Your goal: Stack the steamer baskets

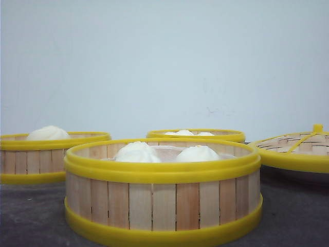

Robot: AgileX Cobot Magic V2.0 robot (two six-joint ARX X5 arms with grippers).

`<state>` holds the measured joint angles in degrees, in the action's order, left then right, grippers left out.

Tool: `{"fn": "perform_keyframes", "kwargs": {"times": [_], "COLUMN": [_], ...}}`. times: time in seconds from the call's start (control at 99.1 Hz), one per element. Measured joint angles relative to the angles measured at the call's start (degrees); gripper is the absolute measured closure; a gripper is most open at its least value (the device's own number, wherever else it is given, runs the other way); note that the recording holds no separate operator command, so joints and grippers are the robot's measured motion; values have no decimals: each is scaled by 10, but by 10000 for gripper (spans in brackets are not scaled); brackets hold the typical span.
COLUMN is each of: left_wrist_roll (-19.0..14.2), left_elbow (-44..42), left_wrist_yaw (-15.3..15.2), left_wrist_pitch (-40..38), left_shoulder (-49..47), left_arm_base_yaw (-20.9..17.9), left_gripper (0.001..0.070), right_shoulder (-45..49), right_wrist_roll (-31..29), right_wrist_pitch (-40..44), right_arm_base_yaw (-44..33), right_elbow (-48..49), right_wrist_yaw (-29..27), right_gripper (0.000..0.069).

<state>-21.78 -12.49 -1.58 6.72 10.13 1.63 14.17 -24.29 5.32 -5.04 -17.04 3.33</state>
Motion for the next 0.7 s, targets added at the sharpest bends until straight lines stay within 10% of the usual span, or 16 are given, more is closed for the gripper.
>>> {"fn": "perform_keyframes", "kwargs": {"times": [0.464, 0.696], "left_wrist_roll": [96, 110], "left_elbow": [-390, -395], "left_wrist_yaw": [32, 55], "left_wrist_pitch": [124, 137], "left_shoulder": [339, 353], "left_arm_base_yaw": [7, 22], "left_gripper": [664, 357], "right_shoulder": [276, 311], "right_wrist_roll": [156, 167], "right_wrist_pitch": [218, 241], "right_arm_base_yaw": [23, 61], "right_elbow": [-360, -372], "right_wrist_yaw": [57, 76], "right_gripper": [680, 306]}}
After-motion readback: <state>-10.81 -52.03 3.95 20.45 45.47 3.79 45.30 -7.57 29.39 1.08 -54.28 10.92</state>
